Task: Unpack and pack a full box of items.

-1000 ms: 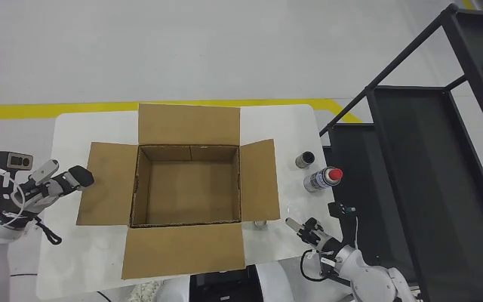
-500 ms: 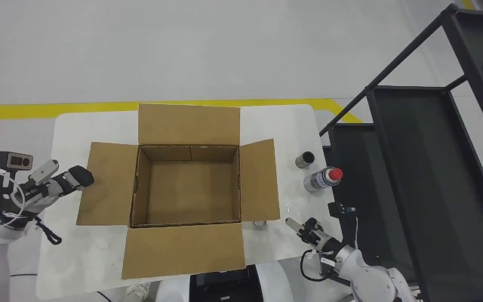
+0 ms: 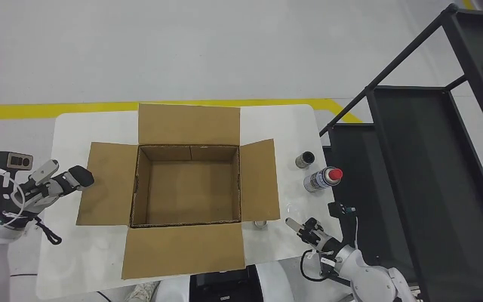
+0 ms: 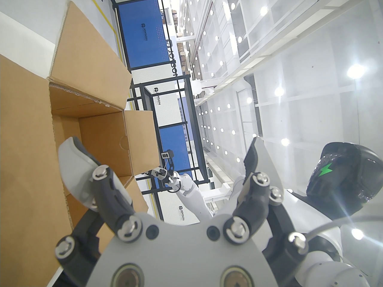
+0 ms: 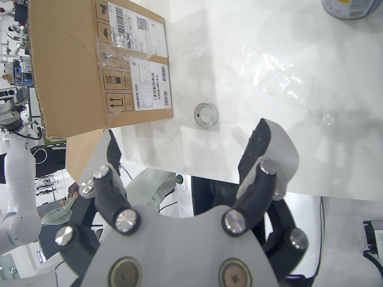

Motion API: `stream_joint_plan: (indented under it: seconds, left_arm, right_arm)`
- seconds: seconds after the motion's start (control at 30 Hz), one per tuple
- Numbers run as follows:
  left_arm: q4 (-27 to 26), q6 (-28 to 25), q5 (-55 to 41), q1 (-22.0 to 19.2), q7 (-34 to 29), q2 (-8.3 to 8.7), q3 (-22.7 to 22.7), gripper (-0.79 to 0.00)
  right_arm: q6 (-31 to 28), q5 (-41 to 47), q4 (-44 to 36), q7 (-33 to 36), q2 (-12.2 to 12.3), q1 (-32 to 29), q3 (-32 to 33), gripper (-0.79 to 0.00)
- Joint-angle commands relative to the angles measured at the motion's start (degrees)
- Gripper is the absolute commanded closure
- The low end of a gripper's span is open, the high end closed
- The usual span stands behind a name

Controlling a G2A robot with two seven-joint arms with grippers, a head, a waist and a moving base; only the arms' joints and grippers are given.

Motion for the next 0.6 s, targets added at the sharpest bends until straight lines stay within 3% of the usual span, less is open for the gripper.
stream_joint_plan:
  seconds: [0.0, 0.27, 0.57]
  left_arm:
    - [0.0, 0.0, 0.0, 0.0, 0.0, 0.00, 0.0, -0.785]
    - [0.0, 0.0, 0.0, 0.0, 0.0, 0.00, 0.0, -0.785]
    - [0.0, 0.0, 0.0, 0.0, 0.0, 0.00, 0.0, -0.785]
  right_arm:
    - [0.0, 0.0, 0.0, 0.0, 0.0, 0.0, 0.0, -0.785]
    - [1.7, -3.1, 0.8, 0.2, 0.1, 1.9, -2.0, -0.785]
    - [15.0, -17.5, 6.0, -1.0, 0.1, 9.4, -11.6, -0.785]
